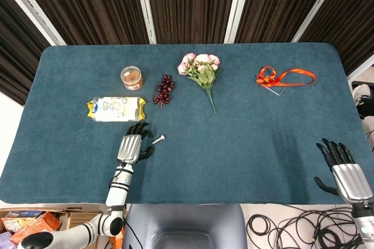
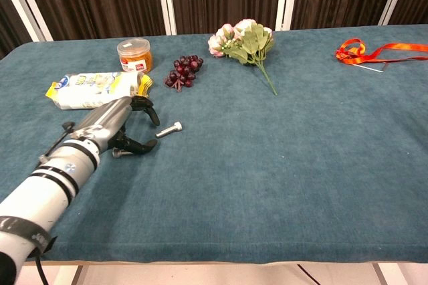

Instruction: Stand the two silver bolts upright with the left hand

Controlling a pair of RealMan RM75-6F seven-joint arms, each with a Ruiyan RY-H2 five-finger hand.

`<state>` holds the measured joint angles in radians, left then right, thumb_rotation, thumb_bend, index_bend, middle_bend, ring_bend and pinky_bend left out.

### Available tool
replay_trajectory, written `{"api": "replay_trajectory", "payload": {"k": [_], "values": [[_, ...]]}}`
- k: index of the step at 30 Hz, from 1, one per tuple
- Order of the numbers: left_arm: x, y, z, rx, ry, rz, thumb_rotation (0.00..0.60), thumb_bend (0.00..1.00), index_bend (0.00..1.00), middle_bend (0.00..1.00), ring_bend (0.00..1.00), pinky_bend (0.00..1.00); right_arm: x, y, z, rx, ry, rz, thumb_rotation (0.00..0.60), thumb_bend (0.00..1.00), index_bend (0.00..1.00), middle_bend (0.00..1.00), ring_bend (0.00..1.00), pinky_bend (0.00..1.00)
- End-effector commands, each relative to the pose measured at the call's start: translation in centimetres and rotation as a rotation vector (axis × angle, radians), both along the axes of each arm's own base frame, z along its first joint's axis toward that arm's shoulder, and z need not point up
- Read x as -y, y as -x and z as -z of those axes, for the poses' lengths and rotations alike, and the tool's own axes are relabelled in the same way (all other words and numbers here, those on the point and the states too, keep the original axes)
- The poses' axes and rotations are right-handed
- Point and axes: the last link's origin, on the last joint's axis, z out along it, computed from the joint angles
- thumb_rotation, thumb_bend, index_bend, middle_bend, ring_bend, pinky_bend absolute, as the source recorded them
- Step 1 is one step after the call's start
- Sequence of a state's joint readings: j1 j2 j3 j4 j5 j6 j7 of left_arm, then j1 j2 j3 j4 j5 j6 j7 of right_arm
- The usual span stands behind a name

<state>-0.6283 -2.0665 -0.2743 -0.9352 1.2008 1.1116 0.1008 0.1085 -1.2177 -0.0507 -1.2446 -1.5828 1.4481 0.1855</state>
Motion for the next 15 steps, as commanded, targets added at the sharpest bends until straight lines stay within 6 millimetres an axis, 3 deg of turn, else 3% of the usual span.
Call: {"api": "replay_trajectory", "payload": {"k": [1,15], "values": [[-0.15,-0.36,0.43,-0.002,0.006,0.002,0.6,0.33,0.47,0.18,0.1,0.13,-0.03,0.03,0.0,0.0,-0.002,0.003,0.6,0.21,0.0,0.0,0.0,0.0],[-0.63,-0.87,1.22,-0.006,0.008,0.012,0.6,0.37,0.53,0.19,0.1,0.13,-0.21,0.74,-0.53,0.004,0.002,0.036,0.6,0.21,0.0,0.0,0.0,0.0]]}}
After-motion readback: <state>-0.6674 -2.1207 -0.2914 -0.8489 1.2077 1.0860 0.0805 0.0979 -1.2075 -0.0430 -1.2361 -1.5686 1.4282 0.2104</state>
